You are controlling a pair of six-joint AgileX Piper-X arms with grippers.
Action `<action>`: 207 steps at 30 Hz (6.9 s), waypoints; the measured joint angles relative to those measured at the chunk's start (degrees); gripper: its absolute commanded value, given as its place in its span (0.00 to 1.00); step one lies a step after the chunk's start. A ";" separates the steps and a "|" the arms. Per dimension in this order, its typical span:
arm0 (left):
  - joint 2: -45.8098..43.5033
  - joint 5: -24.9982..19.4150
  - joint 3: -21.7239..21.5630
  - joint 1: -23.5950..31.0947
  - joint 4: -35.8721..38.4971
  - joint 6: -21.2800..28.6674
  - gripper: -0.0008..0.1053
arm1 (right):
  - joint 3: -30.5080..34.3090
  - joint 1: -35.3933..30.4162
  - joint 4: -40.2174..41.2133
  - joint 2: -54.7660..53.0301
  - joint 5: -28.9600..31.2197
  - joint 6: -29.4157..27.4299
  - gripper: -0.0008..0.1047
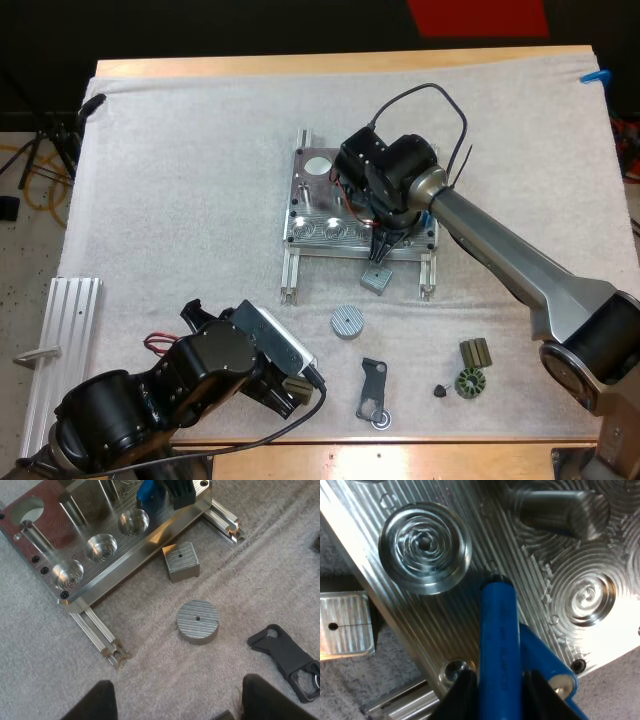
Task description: Load cells from right to left
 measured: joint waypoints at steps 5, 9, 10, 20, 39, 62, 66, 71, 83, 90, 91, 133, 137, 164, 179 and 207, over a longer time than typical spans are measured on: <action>0.00 0.00 0.00 0.00 0.00 0.00 0.52 | 0.00 0.00 -0.47 0.00 0.00 -0.20 0.01; 0.00 0.00 0.00 0.00 0.00 0.00 0.52 | 0.00 0.00 -0.91 0.14 0.00 -0.20 0.01; 0.00 0.00 0.00 0.00 0.00 0.00 0.52 | 0.00 0.00 -0.90 0.31 0.00 -0.20 0.01; 0.00 0.00 0.00 0.00 0.00 0.00 0.52 | -0.37 0.00 -1.04 0.62 0.38 -0.25 0.01; 0.00 0.00 0.00 0.00 0.00 0.00 0.52 | -0.55 0.00 0.31 0.67 0.49 -0.50 0.01; 0.00 0.00 0.00 0.00 0.00 0.07 0.52 | -0.55 0.00 -0.26 0.85 0.34 -0.67 0.01; 0.00 0.00 0.00 0.00 0.00 0.07 0.52 | -0.55 0.00 -0.84 0.85 0.26 -0.67 0.01; 0.00 0.00 0.00 0.00 0.00 0.07 0.52 | -0.55 0.00 -1.18 0.85 0.26 -0.67 0.01; 0.00 0.00 0.00 0.00 0.00 0.07 0.52 | -0.55 0.11 -5.26 0.60 0.62 -2.69 0.01; 0.00 0.00 0.00 0.00 0.00 0.07 0.52 | -0.55 0.21 -9.13 0.78 0.21 -3.67 0.01; 0.00 0.00 0.00 0.00 0.00 0.07 0.52 | -0.55 0.21 -9.37 0.78 0.24 -3.67 0.01; 0.00 0.00 0.00 0.00 0.00 0.07 0.52 | -0.54 -2.47 -8.85 -2.78 -9.55 12.93 0.01; 0.00 0.00 0.00 0.00 0.00 0.07 0.52 | -0.54 -3.76 -8.85 -2.78 -10.57 13.72 0.01; 0.00 0.00 0.00 0.00 0.00 0.07 0.52 | 3.30 -3.67 -13.66 -2.78 -12.16 14.51 0.01; 0.00 0.00 0.00 0.00 0.00 0.07 0.52 | 3.30 -3.67 -12.43 -2.78 -12.17 14.43 0.01; 0.00 -7.37 0.43 0.00 -9.29 -7.52 0.52 | 3.30 -3.67 -13.95 -2.78 -12.17 14.43 0.01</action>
